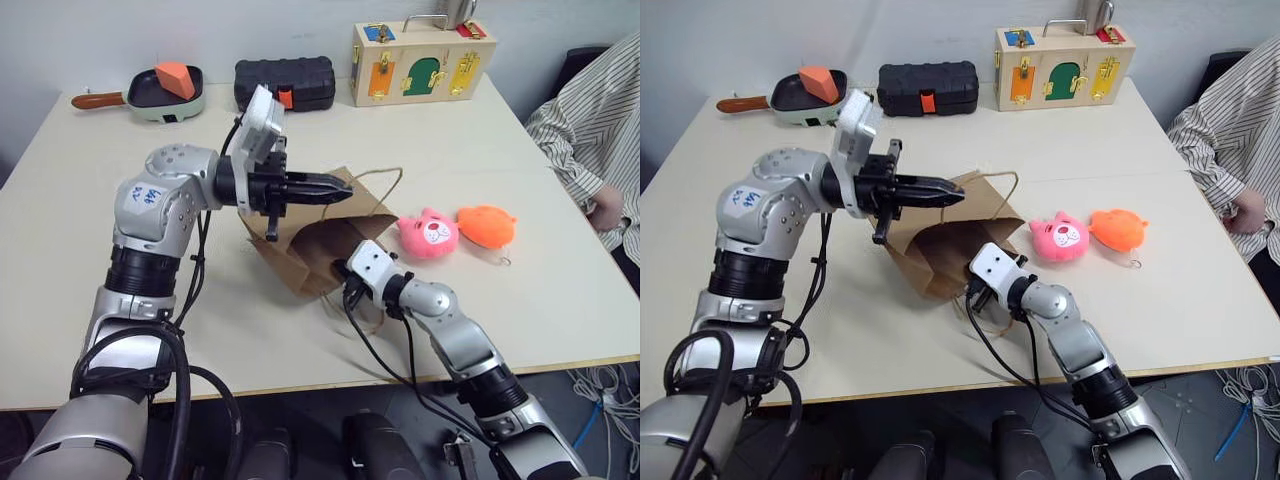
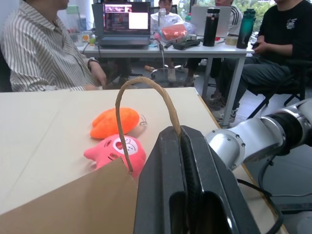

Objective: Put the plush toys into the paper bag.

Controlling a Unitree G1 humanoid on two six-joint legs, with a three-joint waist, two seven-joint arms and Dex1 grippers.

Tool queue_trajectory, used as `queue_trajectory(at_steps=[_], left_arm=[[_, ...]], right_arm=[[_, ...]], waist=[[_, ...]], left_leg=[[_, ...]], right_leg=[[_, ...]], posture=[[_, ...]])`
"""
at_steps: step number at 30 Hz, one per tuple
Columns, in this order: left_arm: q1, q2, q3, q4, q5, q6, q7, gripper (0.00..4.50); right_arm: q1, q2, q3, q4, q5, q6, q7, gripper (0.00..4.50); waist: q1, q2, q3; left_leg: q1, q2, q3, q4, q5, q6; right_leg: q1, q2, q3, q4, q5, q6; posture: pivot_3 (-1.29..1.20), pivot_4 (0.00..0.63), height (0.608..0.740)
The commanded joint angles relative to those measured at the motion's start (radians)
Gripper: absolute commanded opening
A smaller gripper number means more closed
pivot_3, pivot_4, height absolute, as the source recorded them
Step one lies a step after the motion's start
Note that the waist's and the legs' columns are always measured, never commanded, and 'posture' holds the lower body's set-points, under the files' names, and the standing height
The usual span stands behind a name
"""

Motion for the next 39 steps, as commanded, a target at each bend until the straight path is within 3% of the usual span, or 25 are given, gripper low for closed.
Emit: queue_trajectory(at_steps=[1,6,10,11,15,24,33,36,39], left_arm=[[0.016,0.002,0.001,-0.059,-0.005,-0.011,0.006,0.00],[0.022,-0.008,0.004,-0.064,-0.011,-0.008,0.020,0.00],[0.022,-0.012,0.005,-0.069,-0.018,-0.004,0.022,0.00],[0.023,-0.012,0.005,-0.070,-0.019,-0.004,0.020,0.00],[0.028,-0.012,0.001,-0.070,-0.016,-0.009,0.013,0.00],[0.029,-0.016,-0.013,-0.064,-0.007,-0.021,-0.001,0.00],[0.035,-0.017,-0.024,-0.069,-0.003,-0.019,-0.006,0.00],[0.037,-0.019,-0.028,-0.070,0.000,-0.020,-0.005,0.00],[0.037,-0.020,-0.030,-0.068,0.002,-0.021,-0.006,0.00]], right_arm=[[0.038,-0.006,-0.044,-0.080,0.051,0.013,0.035,0.09],[0.117,-0.037,-0.190,-0.403,0.249,0.177,0.086,0.09],[0.147,-0.061,-0.388,-0.609,0.459,0.399,0.036,0.09],[0.142,-0.070,-0.435,-0.624,0.489,0.434,0.019,0.26],[0.117,-0.177,-0.523,-0.551,0.434,0.470,-0.023,1.35],[0.080,-0.237,-0.408,-0.236,0.263,0.339,-0.058,4.42],[0.058,-0.268,-0.300,-0.056,0.083,0.204,-0.105,4.47],[0.058,-0.258,-0.312,-0.035,0.078,0.170,-0.107,3.90],[0.080,-0.259,-0.336,-0.060,0.085,0.164,-0.107,2.92]], waist=[[0.002,0.000,0.000],[0.004,0.000,0.000],[0.006,0.000,0.000],[0.006,0.000,0.000],[0.013,0.000,0.000],[0.025,0.000,0.000],[0.026,0.000,0.000],[0.025,0.000,0.000],[0.026,0.000,0.000]], left_leg=[[0.000,0.000,0.000,0.000,0.000,0.000],[-0.002,-0.001,-0.002,0.000,0.000,0.000],[-0.002,-0.001,-0.003,0.000,0.000,0.000],[-0.002,-0.001,-0.003,0.000,0.000,0.000],[-0.002,-0.002,-0.002,-0.001,0.000,0.000],[-0.002,-0.002,0.000,-0.001,0.000,0.000],[-0.001,-0.002,0.000,0.000,0.000,0.000],[-0.001,-0.002,0.000,0.000,0.000,0.000],[-0.001,-0.002,0.000,0.000,0.000,0.000]], right_leg=[[0.000,0.000,0.000,0.000,0.000,0.000],[0.000,-0.001,0.000,-0.001,0.000,0.000],[0.000,0.000,0.000,-0.001,0.000,0.000],[0.000,-0.001,0.000,-0.001,0.000,0.000],[0.001,-0.001,0.001,-0.001,0.000,0.000],[0.000,-0.001,0.003,-0.001,0.000,0.000],[0.000,-0.001,0.002,-0.001,0.000,0.000],[0.000,-0.001,0.002,-0.001,0.000,0.000],[0.000,-0.001,0.002,-0.001,0.000,0.000]], posture=[[0.00,0.150,0.740],[0.00,0.150,0.740],[0.00,0.150,0.740],[0.00,0.150,0.740],[0.00,0.150,0.740],[0.00,0.150,0.740],[0.00,0.150,0.740],[0.00,0.150,0.740],[0.00,0.150,0.740]])
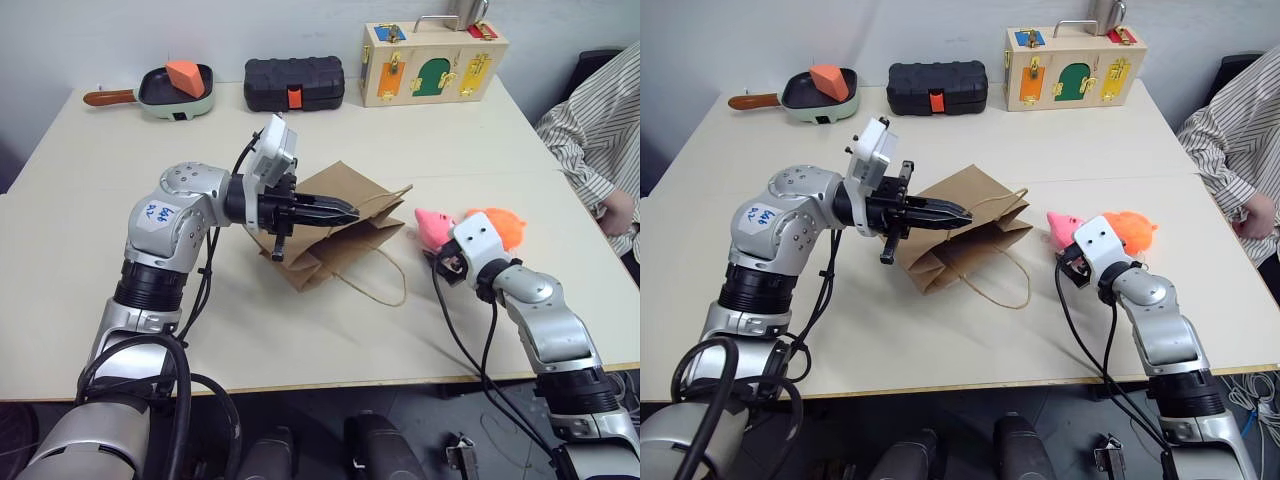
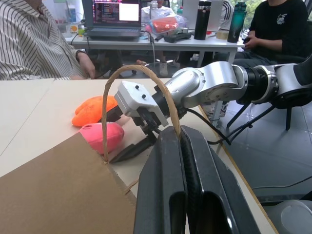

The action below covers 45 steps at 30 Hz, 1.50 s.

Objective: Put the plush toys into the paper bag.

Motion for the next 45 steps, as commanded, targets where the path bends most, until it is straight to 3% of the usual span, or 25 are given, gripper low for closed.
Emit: queue_trajectory(at_steps=[1,8,12,16,22,29,32,41,45], left_arm=[[-0.001,-0.002,-0.002,-0.027,-0.001,-0.014,-0.003,0.00],[-0.006,-0.007,-0.005,-0.008,0.004,-0.023,-0.005,0.00],[-0.014,-0.008,-0.006,0.006,0.005,-0.028,-0.007,0.00],[-0.020,-0.011,-0.008,0.016,0.007,-0.034,-0.011,0.00],[-0.040,-0.024,0.003,0.024,0.001,-0.030,0.000,0.00],[-0.057,-0.029,0.021,0.008,-0.021,0.003,0.020,0.00],[-0.041,-0.029,0.017,-0.021,-0.031,0.021,0.019,0.00],[0.016,-0.020,0.011,-0.051,-0.021,0.034,0.024,0.00],[0.029,-0.022,0.010,-0.064,-0.023,0.040,0.026,0.00]], right_arm=[[0.034,0.003,-0.063,-0.056,0.027,-0.015,0.002,2.53],[0.112,-0.022,-0.271,-0.338,0.293,0.078,0.127,0.31],[0.192,-0.119,-0.353,-0.624,0.632,0.219,0.309,0.13],[0.126,-0.088,-0.323,-0.672,0.759,0.311,0.202,0.13],[0.118,-0.062,-0.060,-0.619,0.557,0.228,0.172,0.13],[0.140,-0.047,0.128,-0.500,0.304,0.064,0.165,0.13],[0.103,-0.031,0.151,-0.469,0.244,0.055,0.144,0.13],[0.072,-0.049,0.085,-0.524,0.259,0.072,0.180,0.13],[0.020,-0.124,0.146,-0.511,0.122,-0.038,0.213,0.13]], waist=[[0.002,0.000,0.000],[0.003,0.000,0.000],[0.005,0.000,0.000],[0.004,0.000,0.000],[0.009,0.000,0.000],[0.005,0.000,0.000],[0.003,0.000,0.000],[0.006,0.000,0.000],[0.005,0.000,0.000]], left_leg=[[0.000,0.000,0.000,0.000,0.000,0.000],[-0.001,0.000,0.000,0.000,0.000,0.000],[-0.001,0.000,-0.001,0.000,0.000,0.000],[0.000,0.001,-0.002,-0.001,0.000,0.000],[0.000,0.001,-0.002,-0.001,0.000,0.000],[0.000,0.000,-0.003,0.000,0.000,0.000],[0.000,0.000,-0.002,0.000,0.000,0.000],[0.000,0.000,-0.003,0.000,0.000,0.000],[0.000,-0.001,-0.003,0.000,0.000,0.000]], right_leg=[[0.000,0.000,0.000,0.000,0.000,0.000],[0.000,0.000,0.000,0.000,0.000,0.000],[0.000,0.000,0.000,-0.001,0.000,0.000],[0.002,0.000,0.000,-0.007,0.000,0.000],[0.002,0.000,-0.001,-0.007,0.000,0.000],[0.002,0.000,-0.001,-0.007,0.000,0.000],[0.001,0.000,-0.001,-0.007,0.000,0.000],[0.001,0.000,-0.001,-0.007,0.000,0.000],[0.001,-0.001,-0.001,-0.007,0.000,0.000]], posture=[[0.00,0.150,0.740],[0.00,0.150,0.740],[0.00,0.150,0.740],[0.00,0.150,0.740],[0.00,0.150,0.740],[0.00,0.150,0.740],[0.00,0.150,0.740],[0.00,0.150,0.740],[0.00,0.150,0.740]])
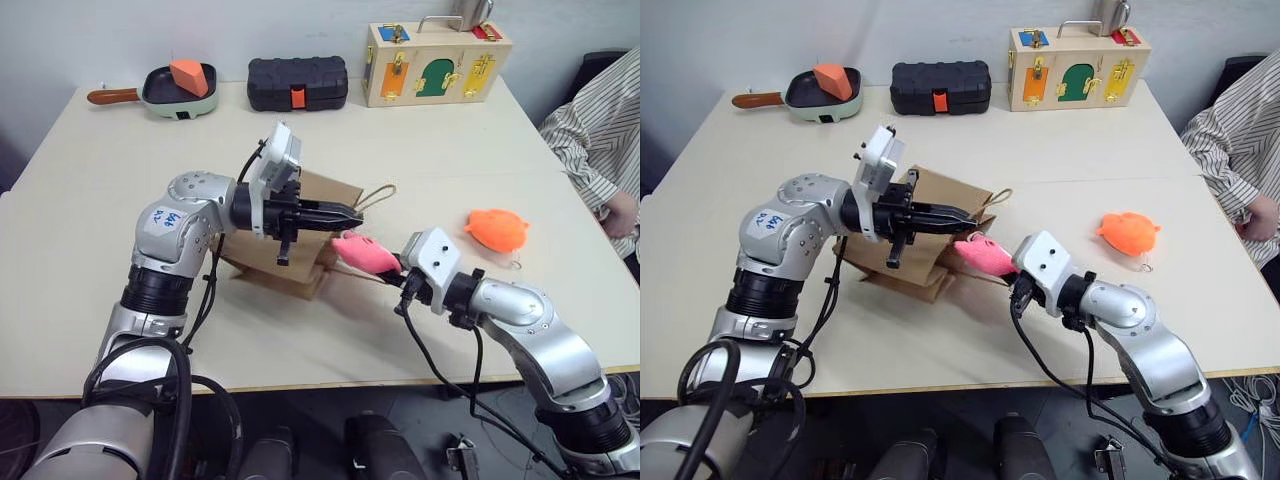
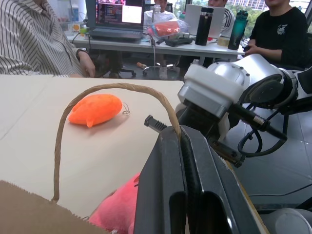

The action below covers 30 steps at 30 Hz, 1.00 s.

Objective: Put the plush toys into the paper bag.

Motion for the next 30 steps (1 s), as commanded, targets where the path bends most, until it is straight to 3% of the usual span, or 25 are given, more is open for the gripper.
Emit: queue_trajectory(at_steps=[1,7,14,27,30], left_arm=[[-0.004,0.002,0.005,-0.054,-0.017,0.002,0.005,0.00],[-0.010,-0.007,0.007,-0.060,-0.020,0.012,0.010,0.00],[-0.019,-0.015,0.007,-0.065,-0.026,0.022,0.010,0.00],[-0.013,-0.037,-0.009,-0.090,-0.035,0.038,-0.003,0.00],[-0.009,-0.031,-0.008,-0.100,-0.036,0.045,-0.007,0.00]], right_arm=[[-0.065,-0.046,0.035,-0.010,-0.130,-0.121,0.018,0.13],[-0.132,-0.053,0.173,0.124,-0.373,-0.356,0.018,0.13],[-0.225,0.030,0.282,0.315,-0.579,-0.617,-0.032,0.13],[-0.414,0.280,0.348,0.675,-0.589,-0.823,0.018,0.13],[-0.423,0.299,0.341,0.723,-0.581,-0.841,0.036,1.12]], waist=[[-0.001,0.000,0.000],[-0.003,0.000,0.000],[-0.004,0.000,0.000],[-0.014,0.000,0.000],[-0.017,0.000,0.000]], left_leg=[[0.000,0.000,0.000,0.000,0.000,0.000],[0.000,0.001,0.000,-0.001,0.000,0.000],[0.000,0.000,0.001,0.000,0.000,0.000],[0.001,0.000,0.000,0.000,0.000,0.000],[0.001,0.000,0.000,0.000,0.000,0.000]], right_leg=[[0.000,0.000,0.000,0.000,0.000,0.000],[0.000,0.001,0.000,0.000,0.000,0.000],[-0.001,0.001,0.000,0.000,0.000,0.000],[-0.001,0.000,-0.002,0.001,0.000,0.000],[-0.001,0.000,-0.002,0.001,0.000,0.000]], posture=[[0.00,0.150,0.740],[0.00,0.150,0.740],[0.00,0.150,0.740],[0.00,0.150,0.740],[0.00,0.150,0.740]])
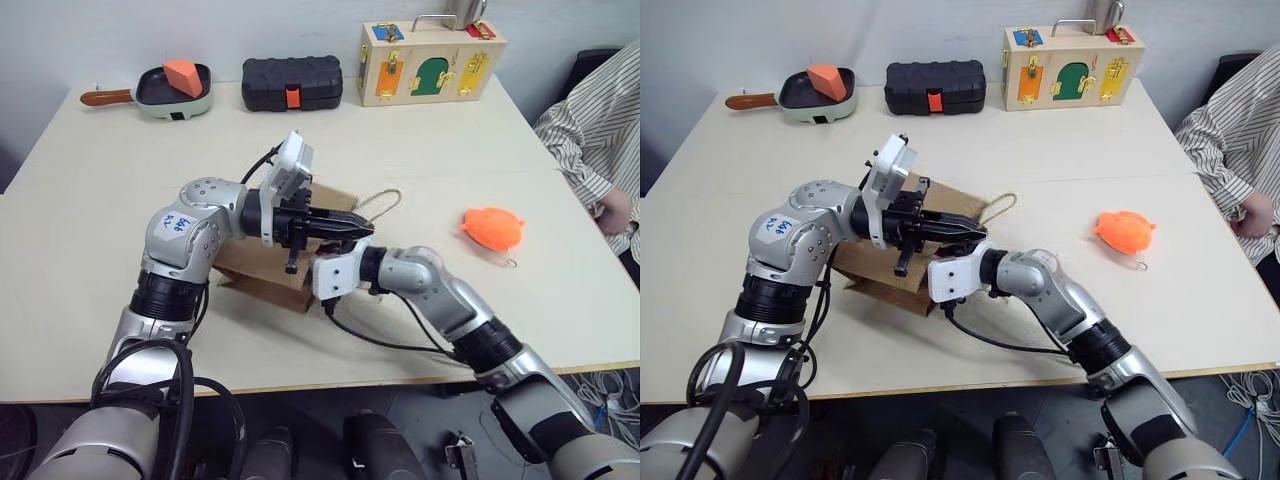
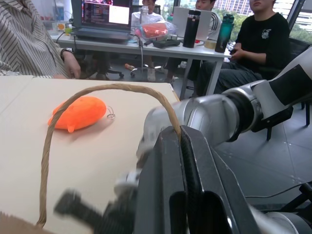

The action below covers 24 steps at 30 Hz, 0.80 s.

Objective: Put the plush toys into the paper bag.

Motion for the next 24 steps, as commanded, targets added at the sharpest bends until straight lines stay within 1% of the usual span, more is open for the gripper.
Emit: queue_trajectory(at_steps=[1,2,5,6,7,10,12,14,17,19,21,24], left_arm=[[-0.013,0.007,0.005,-0.056,-0.031,0.003,-0.012,0.00],[-0.010,0.014,0.005,-0.055,-0.029,0.002,-0.016,0.00],[-0.001,0.029,0.007,-0.056,-0.022,-0.001,-0.022,0.00],[0.002,0.032,0.009,-0.056,-0.021,-0.001,-0.020,0.00],[0.004,0.036,0.012,-0.056,-0.021,0.000,-0.018,0.00],[0.011,0.044,0.017,-0.060,-0.026,0.003,-0.013,0.00],[0.020,0.047,0.017,-0.063,-0.027,0.003,-0.012,0.00],[0.026,0.046,0.016,-0.065,-0.026,0.002,-0.009,0.00],[0.030,0.041,0.013,-0.071,-0.027,0.004,-0.004,0.00],[0.032,0.041,0.015,-0.079,-0.032,0.009,0.000,0.00],[0.034,0.044,0.019,-0.086,-0.037,0.014,0.002,0.00],[0.036,0.047,0.024,-0.093,-0.041,0.016,0.006,0.00]], right_arm=[[-0.012,0.011,-0.034,-0.017,0.054,-0.011,0.033,1.52],[0.004,-0.001,-0.054,-0.055,0.082,0.006,0.052,1.78],[0.064,-0.055,-0.109,-0.178,0.141,0.059,0.102,2.86],[0.096,-0.077,-0.137,-0.239,0.180,0.101,0.125,3.17],[0.133,-0.105,-0.169,-0.306,0.226,0.148,0.151,3.59],[0.216,-0.165,-0.234,-0.453,0.328,0.261,0.208,4.48],[0.286,-0.210,-0.299,-0.563,0.434,0.357,0.243,4.48],[0.335,-0.235,-0.361,-0.629,0.511,0.448,0.246,4.48],[0.374,-0.233,-0.484,-0.663,0.622,0.632,0.179,4.48],[0.376,-0.215,-0.605,-0.637,0.690,0.781,0.088,4.48],[0.373,-0.223,-0.690,-0.591,0.686,0.865,0.011,4.48],[0.370,-0.249,-0.753,-0.522,0.631,0.914,-0.083,4.48]], waist=[[-0.003,0.000,0.000],[-0.005,0.000,0.000],[-0.012,0.000,0.000],[-0.011,0.000,0.000],[-0.009,0.000,0.000],[-0.011,0.000,0.000],[-0.010,0.000,0.000],[-0.008,0.000,0.000],[-0.003,0.000,0.000],[0.005,0.000,0.000],[0.013,0.000,0.000],[0.020,0.000,0.000]], left_leg=[[0.000,0.000,0.000,0.000,0.000,0.000],[0.000,0.000,0.000,0.000,0.000,0.000],[0.000,0.000,-0.001,0.000,0.000,0.000],[0.000,0.000,-0.002,0.000,0.000,0.000],[0.000,0.000,-0.002,0.000,0.000,0.000],[-0.001,0.000,-0.003,0.000,0.000,0.000],[-0.001,0.000,-0.003,0.000,0.000,0.000],[-0.001,0.000,-0.003,-0.001,0.000,0.000],[-0.001,0.000,-0.002,0.000,0.000,0.000],[0.000,0.000,-0.002,0.000,0.000,0.000],[0.000,0.000,-0.002,0.000,0.000,0.000],[0.000,-0.001,-0.002,0.000,0.000,0.000]], right_leg=[[0.000,0.000,0.000,0.000,0.000,0.000],[0.000,0.000,0.000,0.000,0.000,0.000],[0.000,0.000,-0.001,0.000,0.000,0.000],[0.000,0.000,-0.001,0.000,0.000,0.000],[0.000,0.000,-0.001,0.000,0.000,0.000],[0.001,0.000,-0.001,0.000,0.000,0.000],[0.001,0.000,-0.001,0.000,0.000,0.000],[0.001,0.000,-0.001,0.000,0.000,0.000],[0.001,0.000,0.000,0.000,0.000,0.000],[0.001,0.000,0.001,0.000,0.000,0.000],[0.001,0.000,0.001,0.000,0.000,0.000],[0.001,-0.001,0.001,0.000,0.000,0.000]], posture=[[0.00,0.150,0.740],[0.00,0.150,0.740],[0.00,0.150,0.740],[0.00,0.150,0.740],[0.00,0.150,0.740],[0.00,0.150,0.740],[0.00,0.150,0.740],[0.00,0.150,0.740],[0.00,0.150,0.740],[0.00,0.150,0.740],[0.00,0.150,0.740],[0.00,0.150,0.740]])
